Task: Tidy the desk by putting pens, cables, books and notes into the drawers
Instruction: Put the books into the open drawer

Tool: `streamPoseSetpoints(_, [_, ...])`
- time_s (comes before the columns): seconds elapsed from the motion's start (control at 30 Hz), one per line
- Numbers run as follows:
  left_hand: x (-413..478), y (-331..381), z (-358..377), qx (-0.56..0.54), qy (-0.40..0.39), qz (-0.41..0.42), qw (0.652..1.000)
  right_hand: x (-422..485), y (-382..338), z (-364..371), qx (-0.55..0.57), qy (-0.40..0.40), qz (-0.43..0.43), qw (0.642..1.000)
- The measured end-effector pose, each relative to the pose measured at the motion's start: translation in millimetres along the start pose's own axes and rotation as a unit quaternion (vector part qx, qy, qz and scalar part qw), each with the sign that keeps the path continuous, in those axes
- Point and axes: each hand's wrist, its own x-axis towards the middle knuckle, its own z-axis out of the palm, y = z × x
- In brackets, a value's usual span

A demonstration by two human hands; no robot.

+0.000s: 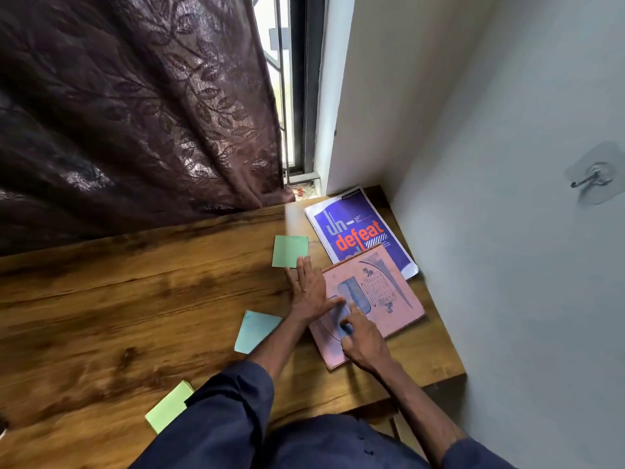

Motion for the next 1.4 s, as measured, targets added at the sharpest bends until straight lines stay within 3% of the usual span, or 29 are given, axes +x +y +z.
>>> streamPoseSetpoints(0.13, [5.4,5.8,-21.3,-0.035,0.019,-0.024,0.999,-6.5,-3.7,-4.6,0.026,0.029,0.01,0.999])
streamPoseSetpoints(0.4, [0.4,-18.4,-50.7,-0.208,-0.121,-0.029,0.97,-14.7,-11.4,-28.1,0.096,0.173,-0.003,0.98])
streamPoseSetpoints(0.53, [-52.1,-29.9,-52.5,-0.46,-0.149,-0.051,0.874,-23.2,-5.5,-47.1,0.145,0.234,0.008,0.961])
streamPoseSetpoints(0.7, [-123.5,-49.1,-52.2,-0.625,-0.102,-0.128,0.763,-42.9,8.3,-49.4,0.157,0.316,0.055,0.934])
streamPoseSetpoints(0.73, [-135.3,-53.1,-51.7,-0.64,-0.095,-0.137,0.75,-46.4,6.1,-47.9,0.171,0.307,0.08,0.933])
streamPoseSetpoints(0.8, [-161.8,-57.0,-50.0,-0.661,-0.081,-0.141,0.732,-57.0,-4.4,-43.9,0.263,0.216,0.109,0.934])
streamPoseSetpoints(0.87, [-187.5,-54.3,-48.0,-0.689,-0.058,-0.15,0.707,-66.7,-11.7,-35.1,0.403,0.087,0.085,0.907])
streamPoseSetpoints(0.93, [-213.1,-53.3,-42.9,-0.702,-0.031,-0.17,0.691,-77.5,-9.6,-22.4,0.483,0.016,0.069,0.873])
streamPoseSetpoints(1.1, [-278.5,-66.2,-11.2,-0.658,0.014,-0.216,0.721,-126.5,-5.1,2.3,0.544,-0.068,0.052,0.835])
streamPoseSetpoints(1.4, [-377.8,-83.2,26.9,-0.607,0.06,-0.209,0.764,-245.2,-39.0,28.8,0.53,-0.032,0.053,0.846])
